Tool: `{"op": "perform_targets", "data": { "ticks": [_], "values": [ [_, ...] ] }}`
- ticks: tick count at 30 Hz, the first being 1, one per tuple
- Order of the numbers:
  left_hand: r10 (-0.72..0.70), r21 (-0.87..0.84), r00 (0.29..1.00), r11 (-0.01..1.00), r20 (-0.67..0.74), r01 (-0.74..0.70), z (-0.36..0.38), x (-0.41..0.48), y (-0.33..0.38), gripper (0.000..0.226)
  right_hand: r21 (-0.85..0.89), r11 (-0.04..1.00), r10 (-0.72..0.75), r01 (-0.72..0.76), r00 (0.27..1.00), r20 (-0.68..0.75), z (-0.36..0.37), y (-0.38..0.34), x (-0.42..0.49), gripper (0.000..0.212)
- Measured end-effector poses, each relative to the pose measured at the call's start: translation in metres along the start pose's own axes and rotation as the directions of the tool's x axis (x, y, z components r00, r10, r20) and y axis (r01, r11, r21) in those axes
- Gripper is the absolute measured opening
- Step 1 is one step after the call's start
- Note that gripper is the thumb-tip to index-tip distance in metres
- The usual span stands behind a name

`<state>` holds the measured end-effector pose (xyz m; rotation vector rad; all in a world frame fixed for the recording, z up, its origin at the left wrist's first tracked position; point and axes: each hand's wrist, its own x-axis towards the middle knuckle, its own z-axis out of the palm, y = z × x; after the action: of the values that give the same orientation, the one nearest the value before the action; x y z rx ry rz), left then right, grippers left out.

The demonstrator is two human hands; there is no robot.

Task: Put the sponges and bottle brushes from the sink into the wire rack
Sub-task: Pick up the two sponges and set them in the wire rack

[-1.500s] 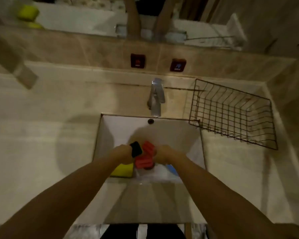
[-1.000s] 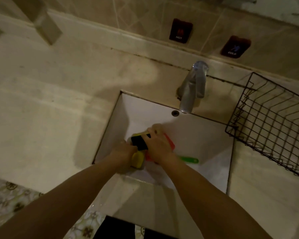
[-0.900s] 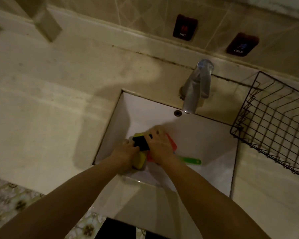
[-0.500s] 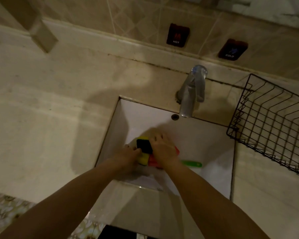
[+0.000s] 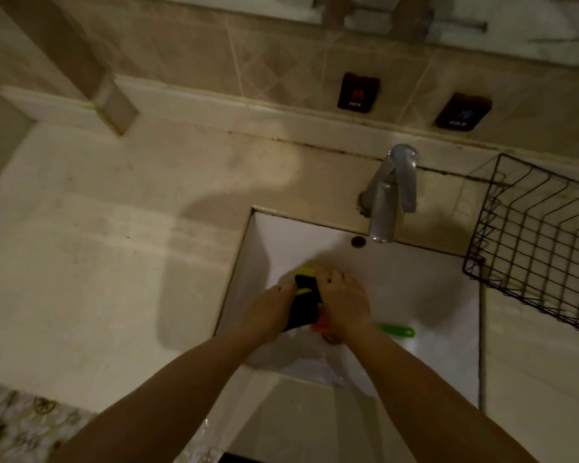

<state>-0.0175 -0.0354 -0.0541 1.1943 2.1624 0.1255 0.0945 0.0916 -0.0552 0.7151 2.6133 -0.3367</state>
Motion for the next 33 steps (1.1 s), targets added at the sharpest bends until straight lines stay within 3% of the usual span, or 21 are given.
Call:
{"op": "perform_targets", "data": {
  "ticks": [2,4,7,9,13,20,26,33],
  "values": [
    [-0.016,-0.136,0.998,0.99,0.053,0.023,-0.019,0.001,0.003,0.042,0.019,0.999,0.047,-0.047,0.999,-0.014,-0.019,0.004,-0.009,0.074],
    [0.004,-0.198,0.992,0.98,0.129,0.022,-0.039,0.001,0.007,0.064,0.011,0.993,0.12,-0.119,0.992,-0.042,-0.037,0.011,-0.021,0.06],
    [0.052,-0.06,0.974,0.997,0.22,-0.04,-0.064,0.001,0.019,0.095,-0.033,0.981,0.188,-0.191,0.979,-0.074,-0.06,0.025,-0.044,0.066],
    [0.112,-0.005,0.968,0.994,0.224,-0.113,-0.074,0.003,0.033,0.092,-0.05,0.975,0.209,-0.215,0.973,-0.096,-0.072,0.037,-0.06,0.069],
    [0.267,-0.08,0.949,0.963,0.167,-0.257,-0.084,0.014,0.073,0.09,-0.038,0.956,0.281,-0.289,0.949,-0.144,-0.09,0.071,-0.095,0.061],
    [0.541,-0.107,0.836,0.84,0.092,-0.532,-0.091,0.039,0.175,0.064,-0.019,0.931,0.345,-0.365,0.895,-0.282,-0.119,0.16,-0.173,0.074],
    [0.692,0.074,0.719,0.722,-0.065,-0.688,-0.099,0.06,0.272,0.06,-0.011,0.881,0.44,-0.473,0.829,-0.345,-0.143,0.242,-0.21,0.071],
    [0.67,0.434,0.718,0.712,-0.186,-0.552,-0.1,0.107,0.348,0.087,0.091,0.877,0.473,-0.472,0.812,-0.343,-0.13,0.318,-0.208,0.068]
  ]
}}
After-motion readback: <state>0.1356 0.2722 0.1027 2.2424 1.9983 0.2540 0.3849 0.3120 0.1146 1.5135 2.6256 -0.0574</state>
